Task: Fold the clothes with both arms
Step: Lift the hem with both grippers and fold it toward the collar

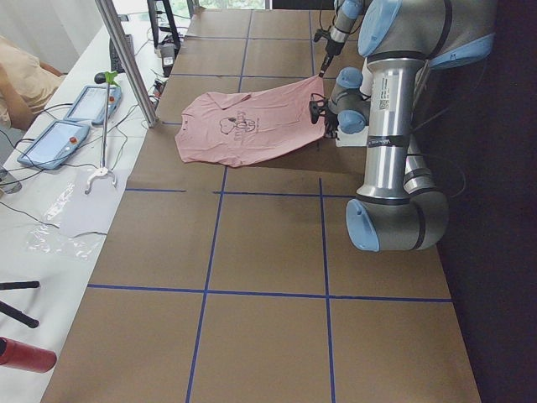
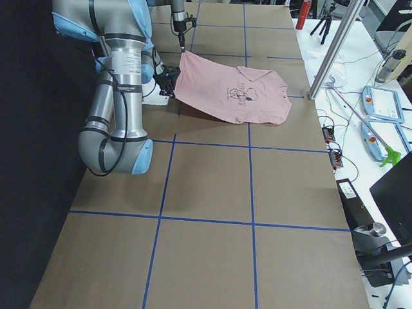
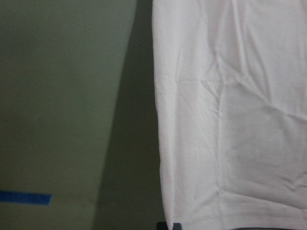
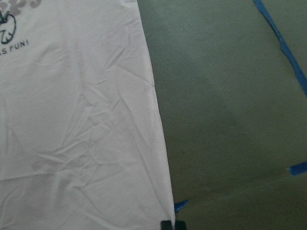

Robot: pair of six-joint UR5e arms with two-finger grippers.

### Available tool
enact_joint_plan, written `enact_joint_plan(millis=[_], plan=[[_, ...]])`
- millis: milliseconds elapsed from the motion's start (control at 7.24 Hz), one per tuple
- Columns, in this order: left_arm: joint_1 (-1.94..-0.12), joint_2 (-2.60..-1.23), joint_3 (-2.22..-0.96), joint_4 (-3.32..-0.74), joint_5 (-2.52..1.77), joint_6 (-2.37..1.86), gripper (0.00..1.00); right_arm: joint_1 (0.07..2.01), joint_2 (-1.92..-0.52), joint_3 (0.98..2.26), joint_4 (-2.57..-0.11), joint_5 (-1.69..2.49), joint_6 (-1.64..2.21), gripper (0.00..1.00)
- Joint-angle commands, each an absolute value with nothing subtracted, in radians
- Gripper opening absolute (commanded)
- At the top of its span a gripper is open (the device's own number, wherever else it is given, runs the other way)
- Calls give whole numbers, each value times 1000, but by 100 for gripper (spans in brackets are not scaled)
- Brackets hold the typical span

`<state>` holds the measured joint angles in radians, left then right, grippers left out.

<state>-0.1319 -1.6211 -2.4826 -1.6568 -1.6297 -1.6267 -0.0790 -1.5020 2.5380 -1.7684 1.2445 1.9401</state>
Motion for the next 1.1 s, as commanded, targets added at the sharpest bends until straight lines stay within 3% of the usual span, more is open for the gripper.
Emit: enact_joint_plan(millis=[0,276,691,967], plan=[[-190,-1667,-2739,-1403,-1787,-1623,0,-59,-1401,2706,-1997,1354,1939,0],[-236,-1721,-2667,-1397,-1787,-1553,0,50,-1295,2675,-2051,1399,1814,0],[-534,-1929,-2382,-1370,-1795,-1274,0,404,-1116,2383,-2034,1563,1576,0],[-699,-2018,-2175,-1387,-1798,-1110,0,475,-1062,2199,-1937,1554,1526,0]])
